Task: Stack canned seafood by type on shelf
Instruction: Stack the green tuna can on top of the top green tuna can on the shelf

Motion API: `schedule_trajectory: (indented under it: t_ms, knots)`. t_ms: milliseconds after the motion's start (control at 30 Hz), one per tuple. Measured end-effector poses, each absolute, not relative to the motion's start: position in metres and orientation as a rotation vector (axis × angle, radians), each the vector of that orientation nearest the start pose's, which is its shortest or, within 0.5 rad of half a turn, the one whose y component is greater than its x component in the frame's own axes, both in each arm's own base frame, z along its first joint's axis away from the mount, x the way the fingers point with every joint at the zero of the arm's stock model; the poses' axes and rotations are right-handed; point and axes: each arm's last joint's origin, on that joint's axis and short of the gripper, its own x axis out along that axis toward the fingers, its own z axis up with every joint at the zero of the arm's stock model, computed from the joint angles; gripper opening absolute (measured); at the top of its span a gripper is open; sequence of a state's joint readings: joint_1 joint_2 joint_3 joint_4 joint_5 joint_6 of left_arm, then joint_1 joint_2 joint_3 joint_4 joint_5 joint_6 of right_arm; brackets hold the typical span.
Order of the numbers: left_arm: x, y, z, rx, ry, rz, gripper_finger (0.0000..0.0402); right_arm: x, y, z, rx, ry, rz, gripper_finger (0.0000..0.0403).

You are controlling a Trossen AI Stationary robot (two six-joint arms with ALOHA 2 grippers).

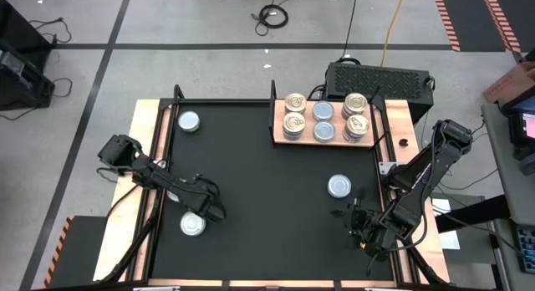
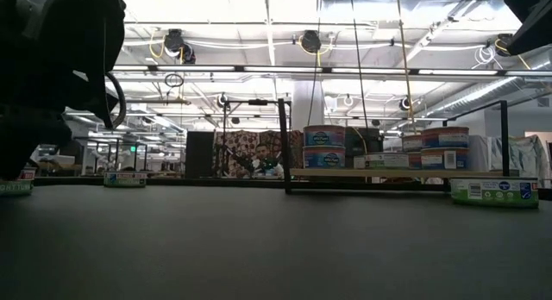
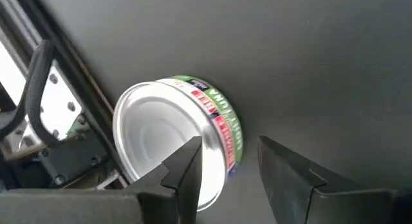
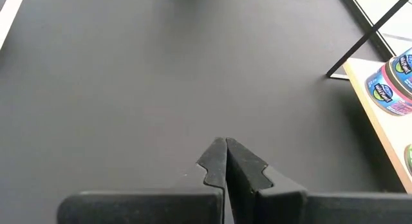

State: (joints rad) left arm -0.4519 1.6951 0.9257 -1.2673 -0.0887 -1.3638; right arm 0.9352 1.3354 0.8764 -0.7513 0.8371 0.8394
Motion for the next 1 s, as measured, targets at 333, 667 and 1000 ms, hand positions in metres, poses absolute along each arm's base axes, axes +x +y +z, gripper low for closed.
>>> schedule_trajectory:
  t_ms: [333, 667, 1000]
  knots:
    - [0.197, -0.091, 0.142, -0.377, 1.73, 1.058, 0.015, 0.157, 0.177, 0.224, -0.139, 0.707, -0.225, 0.0]
    - [0.193, -0.09, 0.139, -0.371, 1.771, 1.043, 0.0093, 0.157, 0.177, 0.224, -0.148, 0.708, -0.222, 0.0]
    - [0.201, -0.095, 0.148, -0.362, 1.783, 0.978, 0.0005, 0.157, 0.177, 0.224, -0.148, 0.708, -0.221, 0.0]
